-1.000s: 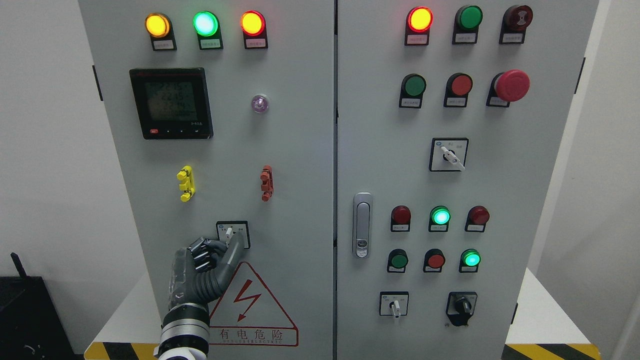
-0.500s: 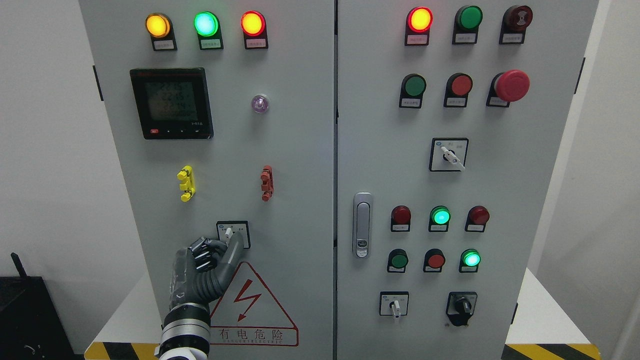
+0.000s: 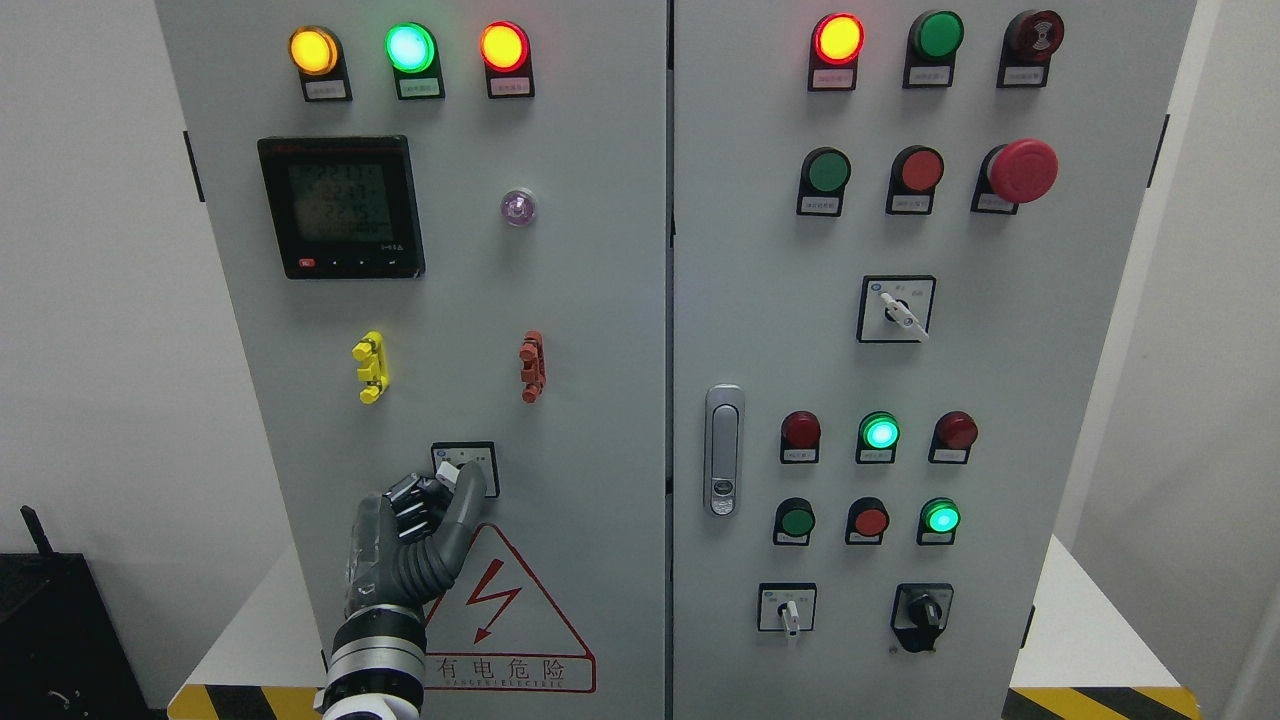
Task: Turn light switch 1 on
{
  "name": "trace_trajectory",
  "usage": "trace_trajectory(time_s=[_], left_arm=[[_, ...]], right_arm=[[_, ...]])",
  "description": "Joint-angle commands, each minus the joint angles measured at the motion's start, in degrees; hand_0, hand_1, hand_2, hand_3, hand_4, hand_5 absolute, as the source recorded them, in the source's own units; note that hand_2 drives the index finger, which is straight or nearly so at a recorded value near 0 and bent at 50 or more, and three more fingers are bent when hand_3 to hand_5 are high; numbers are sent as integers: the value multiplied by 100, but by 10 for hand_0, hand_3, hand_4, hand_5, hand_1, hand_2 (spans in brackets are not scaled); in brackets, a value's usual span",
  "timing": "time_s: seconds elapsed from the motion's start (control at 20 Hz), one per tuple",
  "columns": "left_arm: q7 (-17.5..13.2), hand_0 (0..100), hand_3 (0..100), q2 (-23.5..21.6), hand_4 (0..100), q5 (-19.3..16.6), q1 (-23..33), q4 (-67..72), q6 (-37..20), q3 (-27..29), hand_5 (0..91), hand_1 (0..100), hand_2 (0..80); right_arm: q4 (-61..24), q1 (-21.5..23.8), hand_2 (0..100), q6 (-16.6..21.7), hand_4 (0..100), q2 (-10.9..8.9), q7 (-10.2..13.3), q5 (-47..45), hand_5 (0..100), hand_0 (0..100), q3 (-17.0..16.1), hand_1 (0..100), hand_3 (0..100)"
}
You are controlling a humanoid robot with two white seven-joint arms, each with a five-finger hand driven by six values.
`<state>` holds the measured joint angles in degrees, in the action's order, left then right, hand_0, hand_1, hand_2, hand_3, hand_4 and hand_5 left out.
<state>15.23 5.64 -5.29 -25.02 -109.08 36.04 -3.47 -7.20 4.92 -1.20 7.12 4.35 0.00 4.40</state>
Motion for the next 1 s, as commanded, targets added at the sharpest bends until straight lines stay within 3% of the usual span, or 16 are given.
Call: trace_trajectory(time_s=[0.0,0.4,0.95], left_arm=[[59,541,1000,-2,1000,2,-2,27,-1,-14,878,567,613],[59,567,1000,-2,1000,10,-11,36,-1,-14,878,535,616],[59,301,1000,7,1000,10,-20,36,-1,-14,878,487,632]], right_arm=[[-1,0,0,6,0,0,-4,-141,0,0,0,0,0],[-1,0,0,-3,0,0,-4,-141,0,0,0,0,0],[-1,0,0,-3,0,0,-4,-141,0,0,0,0,0]])
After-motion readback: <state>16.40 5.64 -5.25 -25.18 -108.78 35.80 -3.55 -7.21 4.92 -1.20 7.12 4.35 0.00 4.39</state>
